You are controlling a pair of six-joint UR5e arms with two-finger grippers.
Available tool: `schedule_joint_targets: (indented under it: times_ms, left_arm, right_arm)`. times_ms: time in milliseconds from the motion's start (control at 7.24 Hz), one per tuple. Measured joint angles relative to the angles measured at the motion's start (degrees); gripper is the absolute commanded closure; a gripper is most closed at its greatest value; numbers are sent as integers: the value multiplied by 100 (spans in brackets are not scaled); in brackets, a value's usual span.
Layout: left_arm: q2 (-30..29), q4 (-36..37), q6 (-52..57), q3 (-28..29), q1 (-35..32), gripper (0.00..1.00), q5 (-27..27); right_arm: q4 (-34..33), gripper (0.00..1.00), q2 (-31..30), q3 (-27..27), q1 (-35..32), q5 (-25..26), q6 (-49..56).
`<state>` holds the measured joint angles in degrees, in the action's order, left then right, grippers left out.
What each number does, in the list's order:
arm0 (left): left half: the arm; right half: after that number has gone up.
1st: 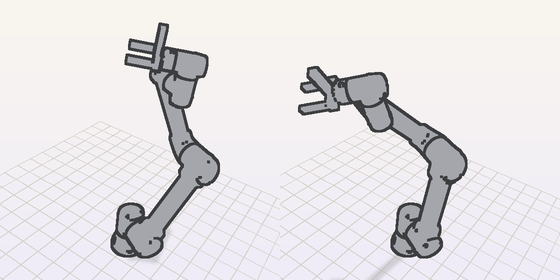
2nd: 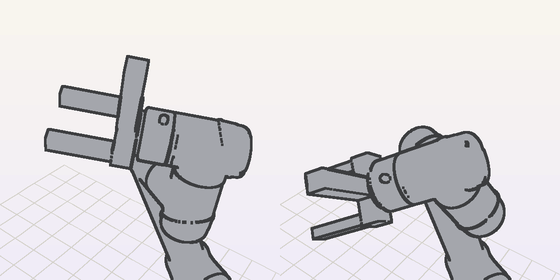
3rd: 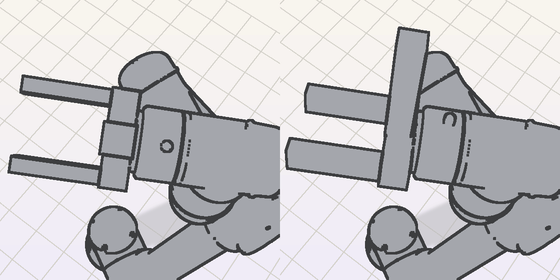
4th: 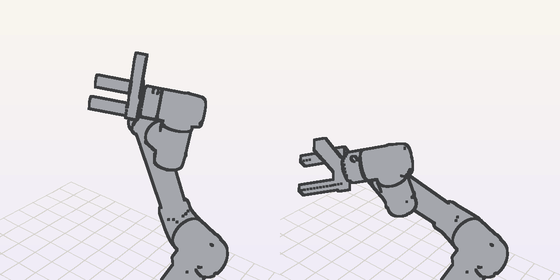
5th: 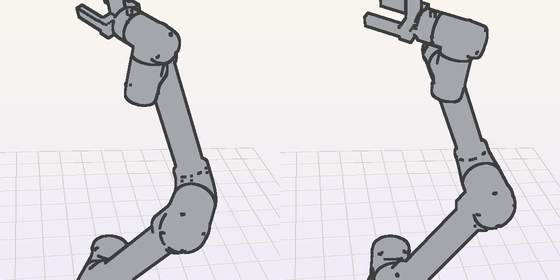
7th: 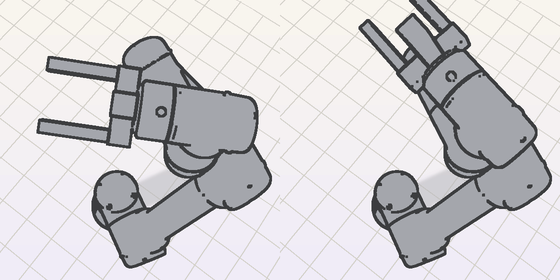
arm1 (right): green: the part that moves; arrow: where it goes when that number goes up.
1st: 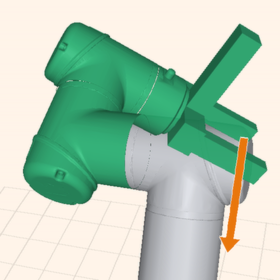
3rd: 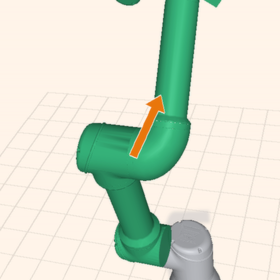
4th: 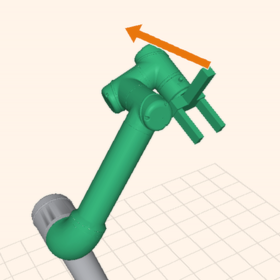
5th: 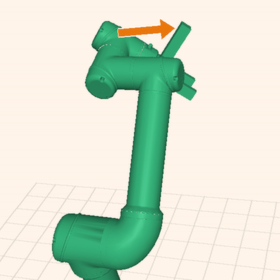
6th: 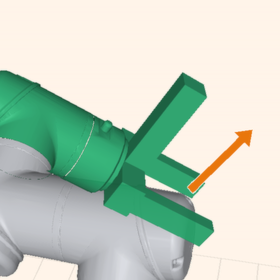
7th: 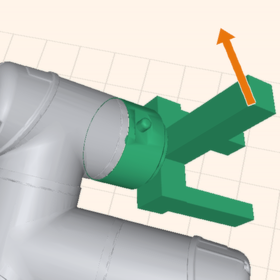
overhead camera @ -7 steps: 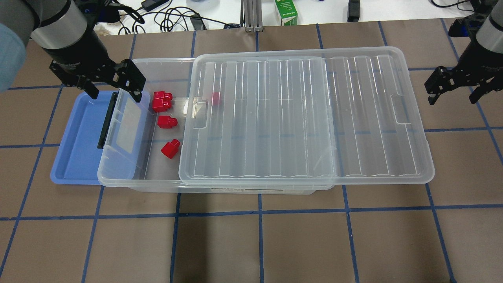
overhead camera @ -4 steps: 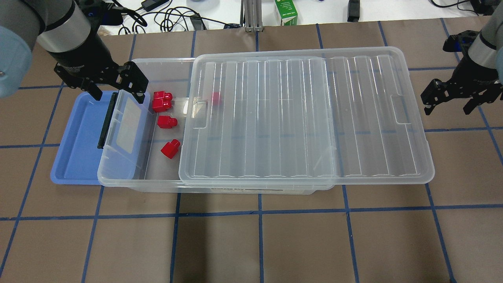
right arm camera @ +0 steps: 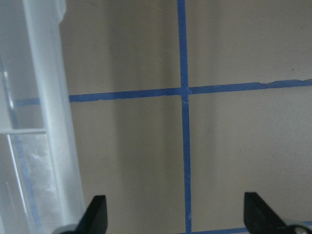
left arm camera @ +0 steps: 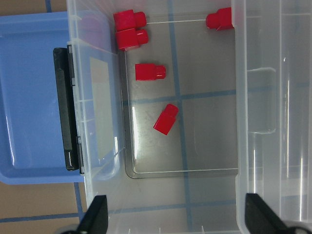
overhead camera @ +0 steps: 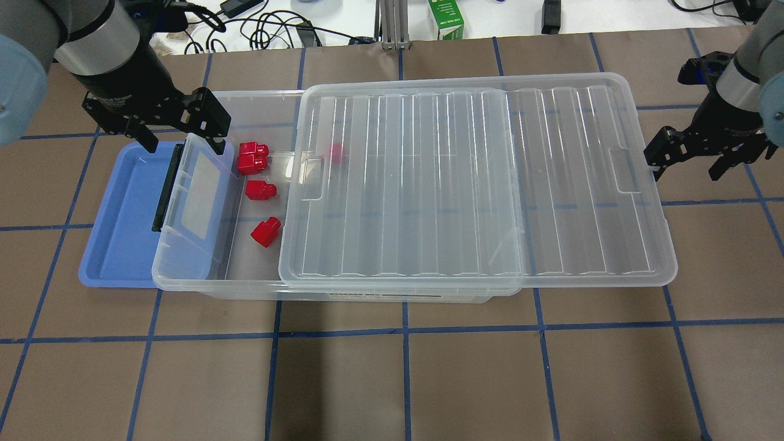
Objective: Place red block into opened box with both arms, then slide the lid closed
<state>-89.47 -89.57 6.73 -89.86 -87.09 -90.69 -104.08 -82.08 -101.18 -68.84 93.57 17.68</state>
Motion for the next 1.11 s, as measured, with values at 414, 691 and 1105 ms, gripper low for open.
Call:
schedule_joint_targets:
  times_ms: [414,691,1105]
  left_arm:
    - [-11,-5,-193,3,-1,0,108]
    - [1,-7,-206,3,-1,0,104]
    - [23,-8,-208,3,-1,0,96]
  right_arm:
    - [-12,0,4,-5,-302,-144,-75]
    - [-53,0,35,-1,-738,-159,-375]
    - [-62,0,45,1,-1279,-168,-892]
